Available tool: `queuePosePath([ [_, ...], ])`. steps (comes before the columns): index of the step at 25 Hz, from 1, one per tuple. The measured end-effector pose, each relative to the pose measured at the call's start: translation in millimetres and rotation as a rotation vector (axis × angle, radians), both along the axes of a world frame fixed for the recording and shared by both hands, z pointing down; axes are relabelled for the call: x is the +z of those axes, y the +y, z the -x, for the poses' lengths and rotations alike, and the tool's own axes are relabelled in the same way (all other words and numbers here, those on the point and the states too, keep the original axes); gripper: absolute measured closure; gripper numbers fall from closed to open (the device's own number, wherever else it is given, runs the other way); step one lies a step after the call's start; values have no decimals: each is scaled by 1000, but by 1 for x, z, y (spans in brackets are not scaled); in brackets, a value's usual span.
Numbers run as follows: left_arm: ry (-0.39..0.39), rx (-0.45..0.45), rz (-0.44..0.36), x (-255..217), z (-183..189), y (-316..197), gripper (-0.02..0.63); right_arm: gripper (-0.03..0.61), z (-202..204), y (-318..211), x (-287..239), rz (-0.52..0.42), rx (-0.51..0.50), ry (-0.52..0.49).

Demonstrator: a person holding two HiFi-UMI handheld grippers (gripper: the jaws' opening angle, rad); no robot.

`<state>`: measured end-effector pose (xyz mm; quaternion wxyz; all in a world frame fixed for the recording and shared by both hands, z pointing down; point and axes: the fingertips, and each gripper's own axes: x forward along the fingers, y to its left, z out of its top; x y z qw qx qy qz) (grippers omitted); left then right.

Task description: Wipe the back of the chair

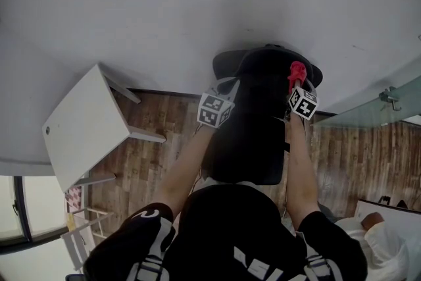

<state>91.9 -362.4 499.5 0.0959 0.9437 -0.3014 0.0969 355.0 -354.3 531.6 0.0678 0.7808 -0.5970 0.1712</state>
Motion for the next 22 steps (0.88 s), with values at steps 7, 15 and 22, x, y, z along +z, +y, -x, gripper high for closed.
queuePosePath([
  [7,-4,-2,2,2,10,1,589,506,-22,28,-6,-12,109,43],
  [15,-14,-33,18,12,44,0,589,508,19,37,-2,-49,50,8],
  [22,-18,-58,38,27,80,0,589,508,118,16,22,-15,-163,-16],
])
